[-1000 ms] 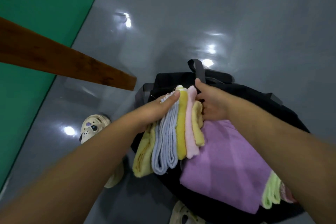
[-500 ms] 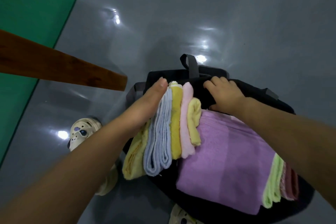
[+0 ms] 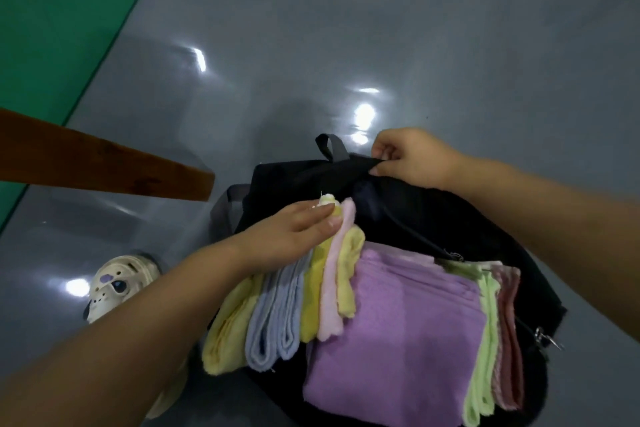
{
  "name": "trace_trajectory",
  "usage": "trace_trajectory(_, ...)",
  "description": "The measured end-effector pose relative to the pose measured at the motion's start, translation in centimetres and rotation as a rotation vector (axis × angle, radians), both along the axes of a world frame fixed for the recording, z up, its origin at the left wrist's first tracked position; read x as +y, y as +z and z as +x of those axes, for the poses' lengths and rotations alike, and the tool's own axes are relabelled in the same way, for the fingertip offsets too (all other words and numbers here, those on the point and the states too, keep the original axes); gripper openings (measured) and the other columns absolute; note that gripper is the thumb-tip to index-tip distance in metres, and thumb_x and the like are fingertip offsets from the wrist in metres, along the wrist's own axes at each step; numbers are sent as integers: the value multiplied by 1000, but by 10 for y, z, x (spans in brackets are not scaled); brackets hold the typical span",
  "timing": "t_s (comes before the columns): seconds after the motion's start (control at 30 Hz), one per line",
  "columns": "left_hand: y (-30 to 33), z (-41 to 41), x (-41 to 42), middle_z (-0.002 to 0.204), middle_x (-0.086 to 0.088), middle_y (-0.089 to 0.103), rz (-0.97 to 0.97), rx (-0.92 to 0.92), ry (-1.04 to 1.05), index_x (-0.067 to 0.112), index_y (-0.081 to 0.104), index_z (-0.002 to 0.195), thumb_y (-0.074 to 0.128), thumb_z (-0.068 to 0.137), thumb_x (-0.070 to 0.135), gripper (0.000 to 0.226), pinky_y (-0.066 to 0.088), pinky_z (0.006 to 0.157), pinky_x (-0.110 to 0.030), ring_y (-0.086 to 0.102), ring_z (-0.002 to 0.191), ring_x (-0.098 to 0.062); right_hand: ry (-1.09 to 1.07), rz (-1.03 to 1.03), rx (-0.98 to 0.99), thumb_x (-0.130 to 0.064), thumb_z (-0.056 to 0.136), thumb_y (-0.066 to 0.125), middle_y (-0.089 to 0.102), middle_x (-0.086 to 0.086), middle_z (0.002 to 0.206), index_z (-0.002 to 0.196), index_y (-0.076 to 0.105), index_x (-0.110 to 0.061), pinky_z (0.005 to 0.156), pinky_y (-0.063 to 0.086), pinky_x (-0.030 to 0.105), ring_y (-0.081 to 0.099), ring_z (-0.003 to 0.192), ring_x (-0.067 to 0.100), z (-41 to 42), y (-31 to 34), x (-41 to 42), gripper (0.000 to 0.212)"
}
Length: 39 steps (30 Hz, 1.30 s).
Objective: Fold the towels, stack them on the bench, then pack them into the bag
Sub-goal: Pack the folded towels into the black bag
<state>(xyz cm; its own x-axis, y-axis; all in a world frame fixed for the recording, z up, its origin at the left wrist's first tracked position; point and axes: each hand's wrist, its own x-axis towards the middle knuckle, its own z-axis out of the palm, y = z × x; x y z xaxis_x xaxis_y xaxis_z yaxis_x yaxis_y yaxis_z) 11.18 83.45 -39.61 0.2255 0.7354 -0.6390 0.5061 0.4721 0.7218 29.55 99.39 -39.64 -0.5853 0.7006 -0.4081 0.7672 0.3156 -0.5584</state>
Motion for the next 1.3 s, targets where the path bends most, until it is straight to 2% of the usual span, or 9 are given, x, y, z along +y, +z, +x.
trace_trajectory(0.23, -8, 28, 5, 161, 8, 11, 54, 329, -368, 39, 16, 151, 0, 66, 93, 102, -7, 118, -37, 0, 147, -7, -372, -315, 265, -7, 83, 69, 57, 2, 72, 76, 60, -16, 68, 44, 24, 53, 67, 14, -29, 52, -2, 14)
trace_trajectory(0.4, -10, 16, 3, 160, 9, 9, -45, 494, -230, 48, 17, 147, -1, 67, 91, 93, 11, 114, -47, 3, 145, -24, -316, -640, 264, -1, 84, 62, 62, 7, 72, 81, 63, -11, 60, 50, 23, 58, 61, 15, -20, 74, -27, 11)
trace_trajectory(0.5, 3, 16, -5, 159, 8, 17, -49, 541, -122, 44, 24, 147, 19, 90, 71, 63, 17, 111, -47, 12, 140, -32, -339, -757, 247, -3, 84, 63, 63, 5, 70, 79, 62, -14, 62, 50, 24, 59, 63, 16, -13, 74, -42, 12)
trace_trajectory(0.67, 4, -3, -28, 127, -13, 56, 151, 580, 284, 12, 57, 110, 39, 98, 46, 41, 32, 105, -45, 39, 125, -34, 88, -163, -140, -42, 84, 66, 58, -5, 102, 111, 55, -24, 81, 44, 25, 55, 91, 12, 13, 54, -67, 34)
trace_trajectory(0.83, 6, -11, -51, 109, -11, 62, 259, 423, 378, 11, 59, 103, 46, 89, 52, 45, 45, 94, -43, 53, 110, -30, 183, 661, -160, -16, 67, 80, 60, 13, 117, 132, 46, -12, 95, 40, 50, 59, 104, 33, 47, 20, -123, 73)
trace_trajectory(0.97, 15, -13, -59, 104, -3, 62, 259, 318, 412, 15, 59, 104, 55, 94, 37, 24, 43, 81, -24, 57, 101, -17, -215, 308, -66, -22, 84, 70, 68, 7, 103, 128, 54, -15, 87, 47, 39, 65, 94, 30, 44, 14, -129, 47)
trace_trajectory(1.1, 32, -17, -72, 94, -4, 62, 325, 290, 379, 32, 54, 89, 57, 88, 41, 9, 42, 72, -21, 59, 92, -19, -241, -171, 188, -29, 78, 71, 67, -6, 85, 87, 63, -23, 75, 48, 21, 62, 75, 4, 54, 51, -91, 13)
trace_trajectory(1.17, 54, 0, -70, 94, -5, 64, 256, 49, 627, 29, 58, 93, 59, 89, 23, 6, 48, 73, -26, 64, 89, -16, -193, -240, 250, -32, 78, 67, 66, 2, 78, 81, 63, -19, 68, 46, 15, 57, 65, -1, 52, 70, -78, 14)
trace_trajectory(1.3, 84, 52, -52, 91, -9, 65, -137, -959, 1272, 6, 55, 112, 54, 76, -3, 37, 57, 72, -27, 66, 85, -19, -54, -173, 125, -59, 70, 52, 66, 16, 88, 89, 65, -12, 82, 48, 43, 61, 80, 24, 49, 86, -74, 52)
